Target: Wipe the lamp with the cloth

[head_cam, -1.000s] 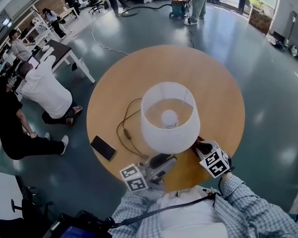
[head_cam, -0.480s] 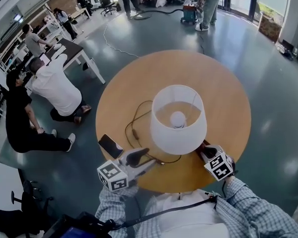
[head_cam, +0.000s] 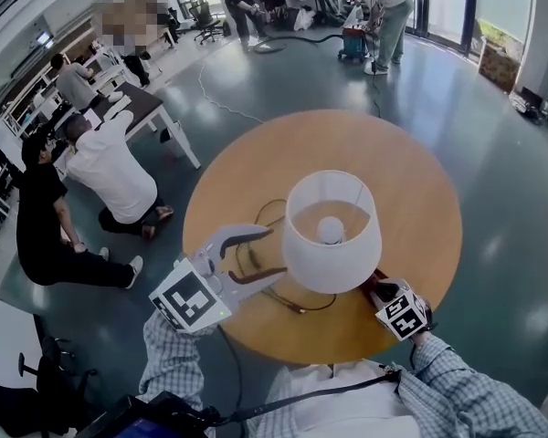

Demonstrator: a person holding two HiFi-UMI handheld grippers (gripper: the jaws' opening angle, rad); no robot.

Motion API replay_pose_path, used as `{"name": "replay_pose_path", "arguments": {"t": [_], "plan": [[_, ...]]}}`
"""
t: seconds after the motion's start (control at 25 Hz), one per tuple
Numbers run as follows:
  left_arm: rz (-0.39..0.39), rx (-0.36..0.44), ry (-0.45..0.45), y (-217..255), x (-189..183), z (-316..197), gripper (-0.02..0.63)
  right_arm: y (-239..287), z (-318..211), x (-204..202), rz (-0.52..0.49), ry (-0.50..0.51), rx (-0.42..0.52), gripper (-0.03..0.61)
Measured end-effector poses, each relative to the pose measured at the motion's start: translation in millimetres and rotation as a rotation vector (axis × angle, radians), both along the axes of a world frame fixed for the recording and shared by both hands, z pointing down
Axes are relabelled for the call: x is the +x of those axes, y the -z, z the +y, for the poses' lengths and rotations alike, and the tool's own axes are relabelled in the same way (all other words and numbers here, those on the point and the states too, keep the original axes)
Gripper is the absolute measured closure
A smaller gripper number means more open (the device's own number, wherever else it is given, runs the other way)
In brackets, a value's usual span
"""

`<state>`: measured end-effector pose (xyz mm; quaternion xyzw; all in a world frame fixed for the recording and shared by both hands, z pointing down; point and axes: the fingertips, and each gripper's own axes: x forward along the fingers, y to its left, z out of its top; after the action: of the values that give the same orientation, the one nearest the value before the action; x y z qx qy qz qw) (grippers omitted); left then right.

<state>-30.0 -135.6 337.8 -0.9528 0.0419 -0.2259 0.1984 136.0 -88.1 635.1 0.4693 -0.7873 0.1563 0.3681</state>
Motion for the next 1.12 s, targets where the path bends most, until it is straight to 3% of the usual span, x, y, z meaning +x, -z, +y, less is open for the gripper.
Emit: {"name": "replay_pose_path", "arguments": {"t": [0.32, 0.44, 0.64, 0.76, 1.12], "plan": [[-0.398, 0.166, -0.242, 9, 36, 7, 0.348, 3, -4, -3, 0.028, 0.021, 0.001, 0.517], [-0.500, 0.199, -0.303, 2, 48, 9, 0.348, 1, -5, -3, 0.036, 0.029, -0.001, 0.516], [-0.618, 0.203, -0.365, -8, 59, 9, 0.353, 4, -5, -1, 0.047, 0.031, -0.007, 0.517], [-0.669, 0.177, -0.390, -17, 57, 11, 0.394, 4, -4, -2, 0.047, 0.031, -0.010, 0.516], [-0.664, 0.191, -0.477, -21, 55, 15, 0.463, 2, -7, 1, 0.045, 0.024, -0.017, 0.517]]}}
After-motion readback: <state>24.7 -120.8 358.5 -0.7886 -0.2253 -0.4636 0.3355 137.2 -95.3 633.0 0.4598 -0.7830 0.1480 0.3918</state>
